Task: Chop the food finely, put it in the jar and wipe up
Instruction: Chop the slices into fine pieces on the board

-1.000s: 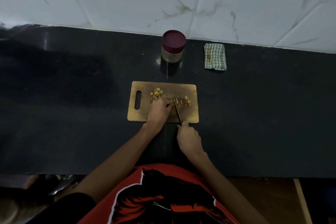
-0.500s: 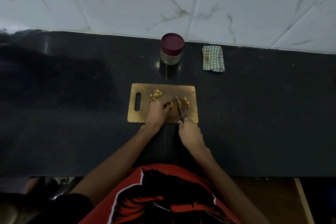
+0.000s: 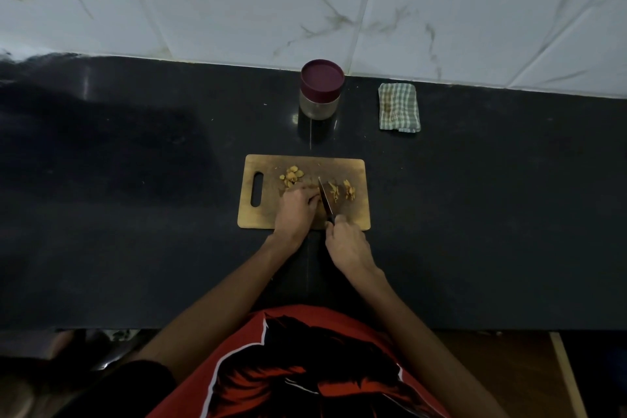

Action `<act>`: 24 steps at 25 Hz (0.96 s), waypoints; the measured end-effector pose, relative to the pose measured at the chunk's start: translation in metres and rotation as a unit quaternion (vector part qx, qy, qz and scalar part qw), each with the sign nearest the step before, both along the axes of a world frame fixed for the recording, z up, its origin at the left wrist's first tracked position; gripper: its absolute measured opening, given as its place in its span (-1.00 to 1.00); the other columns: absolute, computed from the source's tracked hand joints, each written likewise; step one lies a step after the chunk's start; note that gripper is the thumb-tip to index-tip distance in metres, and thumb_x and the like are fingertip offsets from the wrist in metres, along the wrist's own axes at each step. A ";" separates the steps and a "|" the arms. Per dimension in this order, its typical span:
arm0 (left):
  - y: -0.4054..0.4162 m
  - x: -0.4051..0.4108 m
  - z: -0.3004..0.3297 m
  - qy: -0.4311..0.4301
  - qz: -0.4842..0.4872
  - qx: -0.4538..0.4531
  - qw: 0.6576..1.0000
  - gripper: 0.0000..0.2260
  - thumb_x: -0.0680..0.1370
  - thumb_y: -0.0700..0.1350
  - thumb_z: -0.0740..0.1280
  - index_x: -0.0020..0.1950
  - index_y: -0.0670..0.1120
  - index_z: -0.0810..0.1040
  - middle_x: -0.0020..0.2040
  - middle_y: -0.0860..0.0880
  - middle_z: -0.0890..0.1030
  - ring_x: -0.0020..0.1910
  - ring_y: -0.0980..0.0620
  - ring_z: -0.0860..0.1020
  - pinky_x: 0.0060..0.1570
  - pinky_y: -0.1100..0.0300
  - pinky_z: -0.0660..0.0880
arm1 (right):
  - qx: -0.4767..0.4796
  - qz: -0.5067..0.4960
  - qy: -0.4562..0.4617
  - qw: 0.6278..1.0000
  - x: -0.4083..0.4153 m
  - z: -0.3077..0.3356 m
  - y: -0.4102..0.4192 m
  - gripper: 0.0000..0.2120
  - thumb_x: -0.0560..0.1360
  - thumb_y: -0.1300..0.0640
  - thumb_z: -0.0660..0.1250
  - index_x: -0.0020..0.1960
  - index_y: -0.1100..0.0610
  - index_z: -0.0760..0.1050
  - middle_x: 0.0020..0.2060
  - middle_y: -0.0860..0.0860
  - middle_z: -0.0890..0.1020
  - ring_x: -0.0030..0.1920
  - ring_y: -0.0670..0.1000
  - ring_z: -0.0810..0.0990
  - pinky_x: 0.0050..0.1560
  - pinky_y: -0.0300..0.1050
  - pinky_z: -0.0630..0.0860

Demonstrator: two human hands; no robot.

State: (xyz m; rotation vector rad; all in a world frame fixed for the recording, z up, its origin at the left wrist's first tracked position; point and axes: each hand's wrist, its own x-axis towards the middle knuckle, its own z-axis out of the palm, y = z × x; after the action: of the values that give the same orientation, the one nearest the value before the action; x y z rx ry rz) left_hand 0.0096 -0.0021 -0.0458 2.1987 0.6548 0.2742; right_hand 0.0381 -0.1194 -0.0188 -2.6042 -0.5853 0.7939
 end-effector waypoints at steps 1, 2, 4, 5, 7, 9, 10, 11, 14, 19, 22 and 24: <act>0.000 0.000 0.000 0.003 0.001 0.000 1.000 -0.83 0.57 -0.25 0.26 0.08 -0.16 0.62 0.06 -0.07 0.60 -0.03 0.08 0.58 0.03 0.18 0.54 | -0.003 0.002 -0.002 1.000 0.000 0.000 0.000 -0.78 0.67 0.04 0.10 0.12 0.18 0.41 -0.03 0.13 0.60 -0.04 0.10 0.61 -0.14 0.00 0.51; -0.001 0.001 0.000 0.005 -0.001 0.003 1.000 -0.83 0.57 -0.25 0.26 0.07 -0.16 0.63 0.05 -0.07 0.61 -0.04 0.08 0.58 0.02 0.17 0.55 | -0.006 0.003 -0.003 1.000 0.000 -0.001 0.000 -0.78 0.67 0.04 0.10 0.13 0.18 0.40 -0.03 0.13 0.60 -0.03 0.11 0.61 -0.14 0.00 0.51; 0.000 0.002 -0.002 0.011 -0.003 0.014 1.000 -0.83 0.56 -0.24 0.27 0.05 -0.15 0.64 0.03 -0.07 0.62 -0.05 0.06 0.58 0.00 0.12 0.56 | -0.011 0.009 -0.005 1.000 0.000 -0.001 0.000 -0.78 0.67 0.04 0.11 0.13 0.17 0.40 -0.03 0.12 0.60 -0.03 0.11 0.62 -0.12 0.02 0.55; 0.000 0.002 -0.003 0.015 -0.001 0.016 1.000 -0.83 0.56 -0.24 0.27 0.04 -0.15 0.64 0.02 -0.08 0.62 -0.06 0.05 0.58 -0.01 0.10 0.56 | -0.014 0.012 -0.007 1.000 0.000 -0.001 0.001 -0.79 0.67 0.04 0.11 0.13 0.18 0.40 -0.03 0.13 0.60 -0.03 0.11 0.62 -0.12 0.01 0.55; 0.000 0.003 -0.005 0.023 0.004 0.017 1.000 -0.84 0.56 -0.23 0.27 0.04 -0.16 0.65 0.00 -0.08 0.63 -0.07 0.04 0.59 -0.02 0.08 0.56 | -0.021 0.016 -0.012 1.000 0.001 -0.001 0.002 -0.79 0.67 0.06 0.11 0.13 0.18 0.39 -0.03 0.14 0.61 -0.03 0.12 0.63 -0.14 0.00 0.54; 0.000 0.004 -0.005 0.019 0.007 0.019 1.000 -0.83 0.56 -0.24 0.27 0.04 -0.17 0.65 0.00 -0.09 0.63 -0.07 0.04 0.59 -0.01 0.08 0.56 | -0.029 0.016 -0.012 0.999 0.002 -0.001 0.005 -0.79 0.67 0.07 0.11 0.14 0.19 0.39 -0.02 0.15 0.61 -0.02 0.13 0.63 -0.16 0.00 0.52; 0.000 0.004 -0.004 0.016 0.006 0.019 1.000 -0.83 0.56 -0.25 0.28 0.04 -0.17 0.65 0.01 -0.09 0.63 -0.06 0.03 0.59 -0.01 0.09 0.56 | -0.034 0.014 -0.011 0.999 0.004 0.000 0.007 -0.79 0.67 0.07 0.11 0.14 0.20 0.39 -0.01 0.16 0.61 -0.01 0.13 0.63 -0.17 -0.01 0.50; 0.000 0.004 -0.003 0.015 0.004 0.019 1.000 -0.83 0.55 -0.25 0.28 0.05 -0.17 0.64 0.01 -0.09 0.63 -0.06 0.04 0.59 0.00 0.10 0.56 | -0.038 0.014 -0.009 0.999 0.005 0.001 0.010 -0.79 0.67 0.08 0.11 0.15 0.20 0.39 0.00 0.16 0.61 0.00 0.14 0.62 -0.17 -0.01 0.49; 0.001 0.004 -0.001 0.014 0.004 0.018 1.000 -0.83 0.55 -0.26 0.28 0.04 -0.17 0.65 0.01 -0.08 0.63 -0.05 0.03 0.59 0.00 0.13 0.55 | -0.049 0.017 -0.005 0.999 0.008 0.001 0.018 -0.79 0.67 0.08 0.10 0.17 0.19 0.39 0.03 0.16 0.61 0.01 0.12 0.62 -0.18 -0.04 0.47; -0.001 0.003 0.002 0.024 0.005 0.029 0.999 -0.84 0.56 -0.23 0.28 0.04 -0.15 0.65 0.01 -0.06 0.63 -0.07 0.04 0.59 -0.03 0.14 0.55 | -0.061 0.022 0.002 0.998 -0.010 -0.001 -0.001 -0.81 0.69 0.07 0.05 0.13 0.17 0.35 0.01 0.15 0.62 -0.01 0.11 0.62 -0.21 -0.05 0.41; -0.001 0.002 0.002 0.009 0.000 0.028 1.000 -0.85 0.56 -0.23 0.29 0.04 -0.14 0.65 -0.01 -0.04 0.62 -0.08 0.06 0.58 -0.02 0.15 0.55 | -0.066 0.015 0.017 0.998 -0.017 0.000 -0.014 -0.78 0.69 0.05 0.04 0.16 0.17 0.36 0.01 0.14 0.61 0.00 0.12 0.61 -0.18 -0.04 0.40; -0.002 0.002 0.002 0.009 0.005 0.033 0.999 -0.85 0.55 -0.23 0.30 0.02 -0.15 0.65 -0.03 -0.06 0.63 -0.09 0.04 0.59 -0.05 0.12 0.55 | -0.054 0.011 0.008 0.998 -0.016 -0.001 -0.014 -0.76 0.69 0.05 0.05 0.17 0.18 0.38 0.01 0.14 0.60 0.02 0.12 0.60 -0.18 -0.05 0.37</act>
State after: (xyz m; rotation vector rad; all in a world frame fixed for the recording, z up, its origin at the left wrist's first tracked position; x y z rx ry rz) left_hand 0.0115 -0.0038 -0.0433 2.2635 0.6753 0.2843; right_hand 0.0219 -0.1337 -0.0193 -2.6912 -0.5810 0.8762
